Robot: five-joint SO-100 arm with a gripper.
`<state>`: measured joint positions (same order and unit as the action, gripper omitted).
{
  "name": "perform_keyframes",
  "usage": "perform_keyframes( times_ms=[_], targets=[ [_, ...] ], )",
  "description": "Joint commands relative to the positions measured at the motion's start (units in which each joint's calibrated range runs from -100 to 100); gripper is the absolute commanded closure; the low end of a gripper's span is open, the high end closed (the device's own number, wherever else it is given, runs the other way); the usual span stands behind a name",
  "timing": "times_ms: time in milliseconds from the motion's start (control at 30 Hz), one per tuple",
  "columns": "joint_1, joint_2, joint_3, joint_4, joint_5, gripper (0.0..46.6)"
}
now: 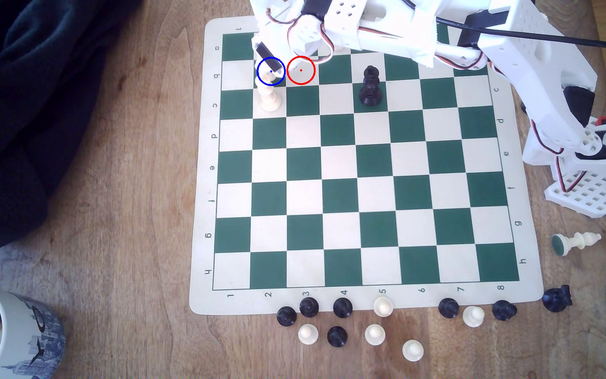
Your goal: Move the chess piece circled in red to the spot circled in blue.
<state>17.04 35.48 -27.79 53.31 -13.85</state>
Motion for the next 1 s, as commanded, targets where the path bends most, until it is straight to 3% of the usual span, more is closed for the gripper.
perform_keyframes(
  times_ms=[0, 133, 233, 967],
  targets=[
    [0.8, -1.9, -5.0, -1.0, 0.0, 43.8],
    [0.8, -2.0, -5.2, -1.0, -0.2, 42.3],
    [0.8, -2.0, -4.9, -0.9, -0.3, 35.1],
    [1.3, -8.1, -9.0, 1.2, -1.5, 32.6]
  ],
)
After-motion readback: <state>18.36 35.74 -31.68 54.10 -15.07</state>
